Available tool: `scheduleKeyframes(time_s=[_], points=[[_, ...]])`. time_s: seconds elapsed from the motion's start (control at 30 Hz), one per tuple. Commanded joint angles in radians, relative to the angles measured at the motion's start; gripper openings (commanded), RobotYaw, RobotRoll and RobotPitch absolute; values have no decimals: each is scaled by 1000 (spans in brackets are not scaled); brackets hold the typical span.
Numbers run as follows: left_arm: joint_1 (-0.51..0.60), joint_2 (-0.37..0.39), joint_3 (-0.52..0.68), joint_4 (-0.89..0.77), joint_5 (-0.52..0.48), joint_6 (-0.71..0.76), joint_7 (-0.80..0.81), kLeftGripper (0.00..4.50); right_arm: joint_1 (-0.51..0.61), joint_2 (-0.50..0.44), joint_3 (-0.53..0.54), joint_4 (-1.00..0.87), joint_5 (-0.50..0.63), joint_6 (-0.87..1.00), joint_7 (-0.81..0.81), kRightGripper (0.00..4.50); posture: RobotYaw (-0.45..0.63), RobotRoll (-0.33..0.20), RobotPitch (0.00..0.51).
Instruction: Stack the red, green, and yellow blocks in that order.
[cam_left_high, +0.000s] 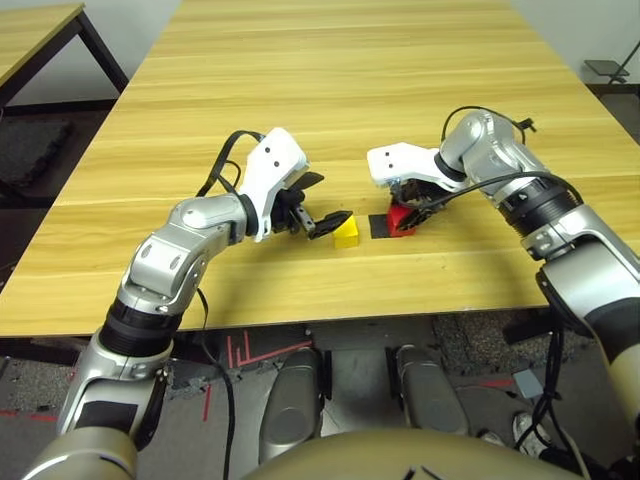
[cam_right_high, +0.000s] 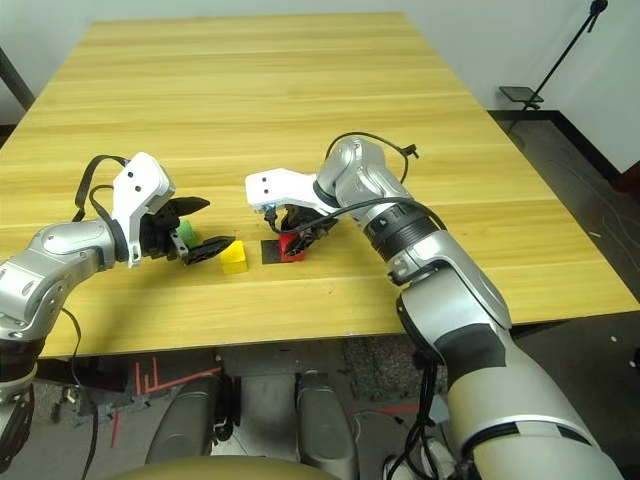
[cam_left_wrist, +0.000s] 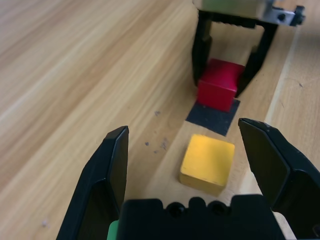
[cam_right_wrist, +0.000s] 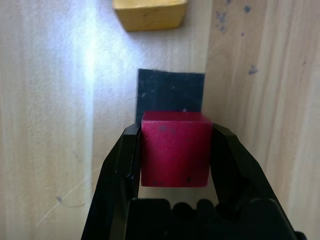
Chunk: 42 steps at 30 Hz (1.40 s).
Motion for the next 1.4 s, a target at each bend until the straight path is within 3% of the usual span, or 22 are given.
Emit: scheduleKeyframes(time_s=[0.03,0.43,1.27,1.4], points=[[24,6,14,-29,3,22,15,4500,-15,26,1,32,-4,-7,-15,2048,487,-294,114],[31,24,35,-40,4,46,29,4500,-16,58,11,-17,-1,60,24,2048,514,-286,122],[10,35,38,22,27,11,-2,4500,16,25,17,-69,-22,145,46,2048,481,-265,112],[17,55,48,28,33,10,-16,4500,5,12,-80,-50,72,81,60,3338,472,-244,104]])
